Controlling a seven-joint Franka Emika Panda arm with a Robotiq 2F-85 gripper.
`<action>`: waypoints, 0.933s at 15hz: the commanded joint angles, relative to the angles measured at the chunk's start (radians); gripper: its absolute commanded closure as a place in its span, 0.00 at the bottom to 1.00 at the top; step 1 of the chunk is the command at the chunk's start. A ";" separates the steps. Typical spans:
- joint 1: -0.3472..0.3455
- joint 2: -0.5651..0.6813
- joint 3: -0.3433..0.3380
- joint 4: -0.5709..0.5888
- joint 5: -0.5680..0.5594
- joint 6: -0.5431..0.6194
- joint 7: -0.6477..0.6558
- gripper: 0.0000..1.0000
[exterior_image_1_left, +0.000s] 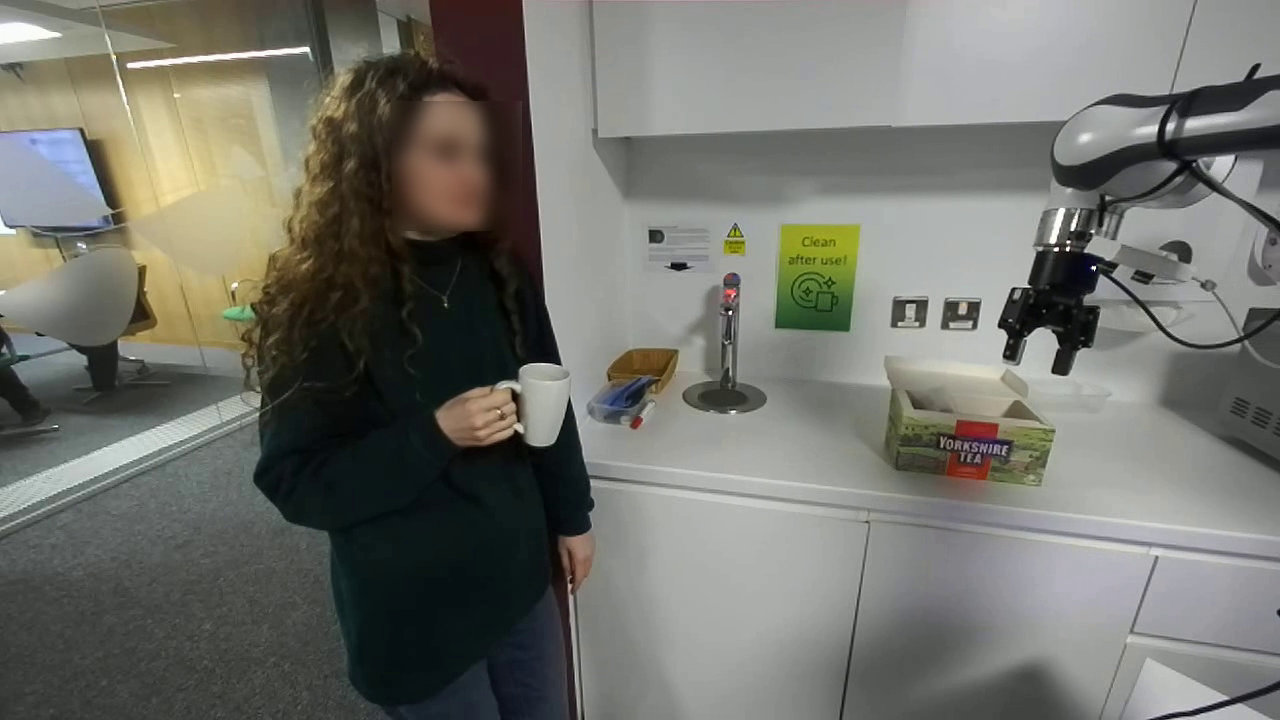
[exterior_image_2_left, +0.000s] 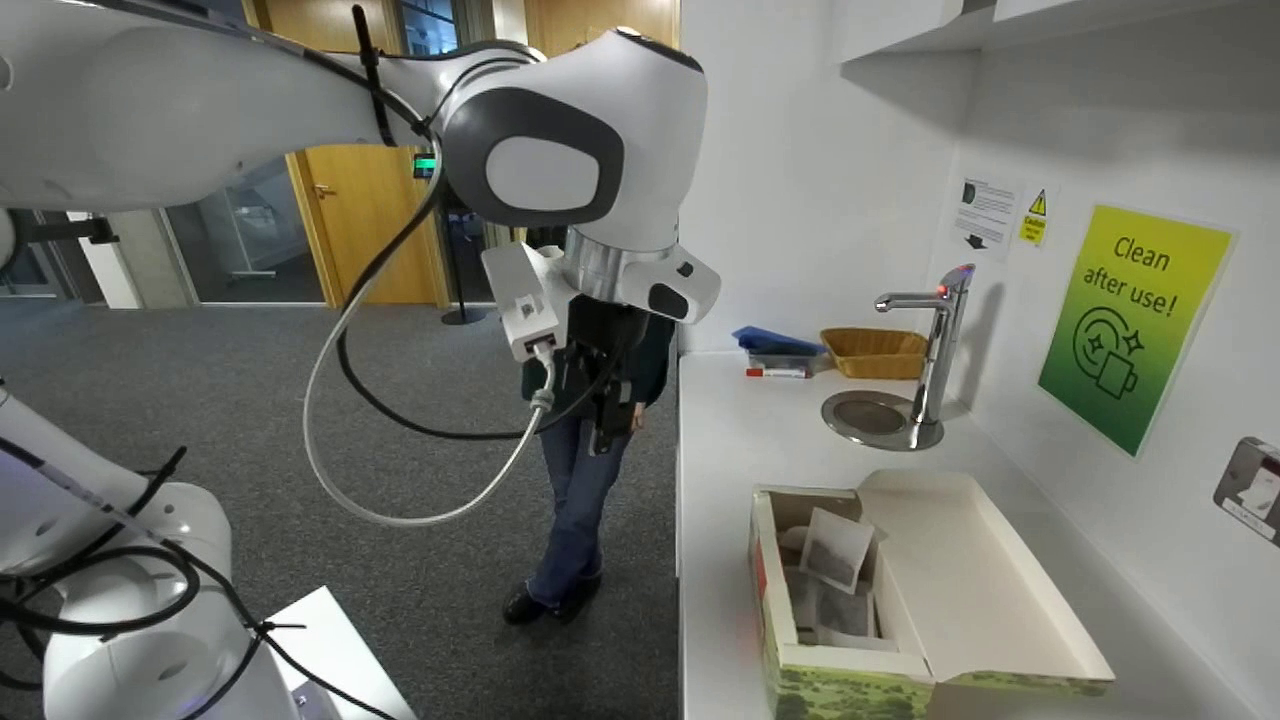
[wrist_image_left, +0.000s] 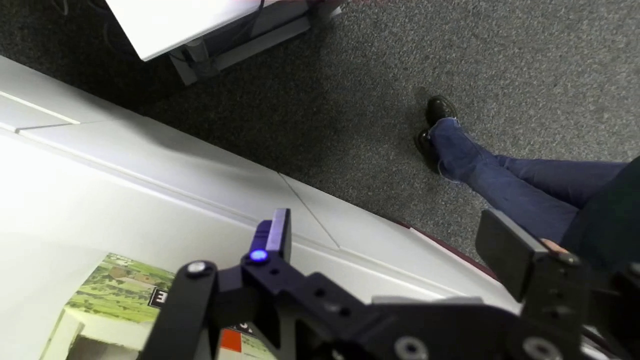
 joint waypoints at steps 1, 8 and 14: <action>-0.033 0.053 0.002 0.037 0.009 0.039 0.013 0.00; -0.067 0.102 0.004 0.038 -0.042 0.211 -0.005 0.00; -0.075 0.164 -0.011 0.077 -0.040 0.256 -0.025 0.00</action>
